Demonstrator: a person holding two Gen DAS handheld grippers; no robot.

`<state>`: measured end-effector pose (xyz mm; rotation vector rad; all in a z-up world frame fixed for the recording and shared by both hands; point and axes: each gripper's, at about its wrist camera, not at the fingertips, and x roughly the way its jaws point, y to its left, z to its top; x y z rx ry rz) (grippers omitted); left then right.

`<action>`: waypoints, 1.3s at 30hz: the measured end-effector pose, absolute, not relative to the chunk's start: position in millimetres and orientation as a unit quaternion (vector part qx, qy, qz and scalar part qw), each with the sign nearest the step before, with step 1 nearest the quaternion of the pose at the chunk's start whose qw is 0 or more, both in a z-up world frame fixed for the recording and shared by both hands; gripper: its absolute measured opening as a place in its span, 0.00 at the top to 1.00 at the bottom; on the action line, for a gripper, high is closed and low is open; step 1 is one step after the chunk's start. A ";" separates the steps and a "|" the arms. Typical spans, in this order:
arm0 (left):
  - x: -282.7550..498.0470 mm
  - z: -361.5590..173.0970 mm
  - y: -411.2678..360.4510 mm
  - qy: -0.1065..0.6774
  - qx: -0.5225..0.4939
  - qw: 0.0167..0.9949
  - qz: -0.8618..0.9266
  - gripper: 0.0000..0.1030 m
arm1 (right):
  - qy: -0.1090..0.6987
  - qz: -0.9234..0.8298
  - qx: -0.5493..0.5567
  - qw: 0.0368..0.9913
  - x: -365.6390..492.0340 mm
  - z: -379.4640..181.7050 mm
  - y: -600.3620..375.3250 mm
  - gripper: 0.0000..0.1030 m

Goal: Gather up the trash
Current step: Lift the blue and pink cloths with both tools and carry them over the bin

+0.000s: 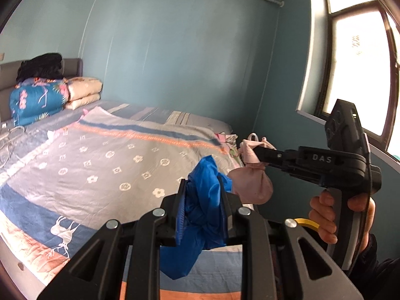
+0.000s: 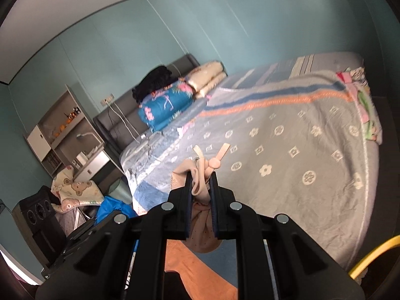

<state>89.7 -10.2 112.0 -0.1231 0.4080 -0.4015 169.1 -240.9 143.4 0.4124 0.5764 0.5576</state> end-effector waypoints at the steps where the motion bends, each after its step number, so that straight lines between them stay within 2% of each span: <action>1: 87.1 114.0 -13.9 0.199 -0.058 0.958 -0.200 0.80 | 0.269 0.267 0.201 0.903 158.2 147.7 -248.8 0.88; 10: 69.0 129.4 -52.5 0.184 -0.041 0.955 -0.229 0.80 | 0.219 0.236 0.215 0.922 95.4 169.0 -312.5 0.88; 23: 46.6 136.5 -120.6 0.187 -0.015 0.939 -0.289 0.80 | 0.199 0.185 0.245 0.931 39.1 165.9 -392.2 0.88; 39: 78.3 67.3 -228.1 0.286 -0.008 0.871 -0.399 0.80 | 0.215 0.054 0.281 0.934 -14.9 120.4 -477.4 0.88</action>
